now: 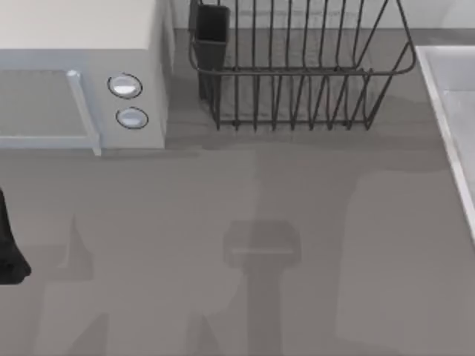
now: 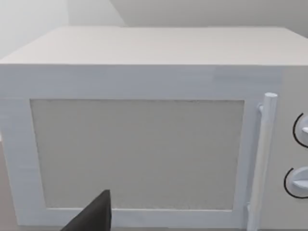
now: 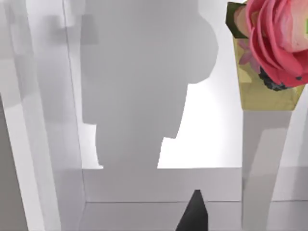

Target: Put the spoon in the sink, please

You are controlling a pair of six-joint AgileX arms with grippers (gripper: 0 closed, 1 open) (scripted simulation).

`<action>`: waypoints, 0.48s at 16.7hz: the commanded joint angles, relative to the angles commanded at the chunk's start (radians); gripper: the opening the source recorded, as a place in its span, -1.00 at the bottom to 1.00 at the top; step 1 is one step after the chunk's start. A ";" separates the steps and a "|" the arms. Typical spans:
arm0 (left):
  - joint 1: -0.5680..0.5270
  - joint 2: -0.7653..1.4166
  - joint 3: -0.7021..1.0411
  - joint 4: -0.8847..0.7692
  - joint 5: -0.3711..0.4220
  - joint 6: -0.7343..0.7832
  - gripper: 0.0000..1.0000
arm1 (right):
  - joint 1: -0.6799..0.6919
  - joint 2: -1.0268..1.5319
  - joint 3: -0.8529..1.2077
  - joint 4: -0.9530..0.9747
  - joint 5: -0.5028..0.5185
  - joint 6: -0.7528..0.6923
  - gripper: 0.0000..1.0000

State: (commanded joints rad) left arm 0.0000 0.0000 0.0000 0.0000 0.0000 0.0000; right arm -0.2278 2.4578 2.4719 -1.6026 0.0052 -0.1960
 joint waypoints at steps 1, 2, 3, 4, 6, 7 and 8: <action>0.000 0.000 0.000 0.000 0.000 0.000 1.00 | 0.014 0.057 0.088 -0.020 0.002 0.017 -1.00; 0.000 0.000 0.000 0.000 0.000 0.000 1.00 | 0.028 0.108 0.167 -0.037 0.004 0.033 -1.00; 0.000 0.000 0.000 0.000 0.000 0.000 1.00 | 0.040 0.154 0.236 -0.052 0.006 0.048 -1.00; 0.000 0.000 0.000 0.000 0.000 0.000 1.00 | 0.052 0.194 0.293 -0.063 0.008 0.061 -1.00; 0.000 0.000 0.000 0.000 0.000 0.000 1.00 | 0.070 0.253 0.378 -0.079 0.011 0.082 -1.00; 0.000 0.000 0.000 0.000 0.000 0.000 1.00 | 0.076 0.271 0.405 -0.083 0.012 0.089 -1.00; 0.000 0.000 0.000 0.000 0.000 0.000 1.00 | 0.080 0.281 0.421 -0.085 0.013 0.093 -1.00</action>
State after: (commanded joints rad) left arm 0.0000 0.0000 0.0000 0.0000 0.0000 0.0000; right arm -0.1482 2.7390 2.8927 -1.6878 0.0185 -0.1032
